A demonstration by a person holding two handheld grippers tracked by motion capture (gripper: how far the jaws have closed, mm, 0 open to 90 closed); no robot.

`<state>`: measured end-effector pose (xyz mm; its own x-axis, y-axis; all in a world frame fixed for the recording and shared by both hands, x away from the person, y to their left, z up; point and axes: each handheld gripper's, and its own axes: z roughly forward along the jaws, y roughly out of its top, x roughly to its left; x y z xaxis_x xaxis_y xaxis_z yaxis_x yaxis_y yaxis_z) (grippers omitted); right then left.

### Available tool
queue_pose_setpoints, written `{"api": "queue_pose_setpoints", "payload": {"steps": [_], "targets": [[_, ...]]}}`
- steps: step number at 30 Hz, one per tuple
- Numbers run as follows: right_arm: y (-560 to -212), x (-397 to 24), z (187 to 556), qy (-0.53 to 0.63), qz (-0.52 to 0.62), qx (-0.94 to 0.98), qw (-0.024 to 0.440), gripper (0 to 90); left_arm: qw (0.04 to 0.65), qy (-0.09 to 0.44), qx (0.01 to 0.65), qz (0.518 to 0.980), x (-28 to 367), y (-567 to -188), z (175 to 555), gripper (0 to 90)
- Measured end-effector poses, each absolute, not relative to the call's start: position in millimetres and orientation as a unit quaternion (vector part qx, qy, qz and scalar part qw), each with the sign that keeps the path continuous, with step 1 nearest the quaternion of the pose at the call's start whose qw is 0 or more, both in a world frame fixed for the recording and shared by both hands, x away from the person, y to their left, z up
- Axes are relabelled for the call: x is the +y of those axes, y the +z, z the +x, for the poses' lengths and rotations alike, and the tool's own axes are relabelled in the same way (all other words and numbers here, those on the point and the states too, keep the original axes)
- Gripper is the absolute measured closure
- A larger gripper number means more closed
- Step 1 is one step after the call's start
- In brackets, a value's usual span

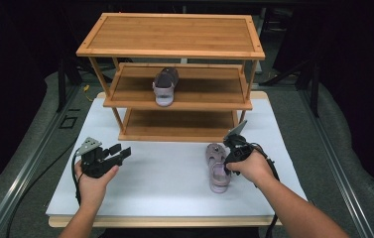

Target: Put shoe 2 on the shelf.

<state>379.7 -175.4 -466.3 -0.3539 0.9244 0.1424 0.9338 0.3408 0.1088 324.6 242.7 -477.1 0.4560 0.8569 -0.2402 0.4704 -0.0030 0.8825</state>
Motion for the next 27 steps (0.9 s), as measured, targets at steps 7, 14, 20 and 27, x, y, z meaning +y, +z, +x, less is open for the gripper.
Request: {"api": "queue_pose_setpoints", "payload": {"steps": [7,14,20,27], "targets": [[-476.0,-174.9,380.5,-0.084,-0.568,-0.818,0.030,73.4,0.510,0.187,0.487,0.684,241.8,-479.0,325.5,51.4],[-481.9,-175.8,380.9,-0.080,-0.561,-0.823,0.030,80.2,0.510,0.186,0.489,0.683,242.9,-479.6,326.1,51.3],[-481.0,-176.5,378.6,-0.075,-0.545,-0.835,0.019,81.9,0.509,0.186,0.490,0.683,243.4,-480.1,326.3,51.3],[-480.3,-178.4,376.3,-0.053,-0.530,-0.847,0.007,82.3,0.509,0.185,0.493,0.681,244.2,-480.5,326.7,51.3]]}}
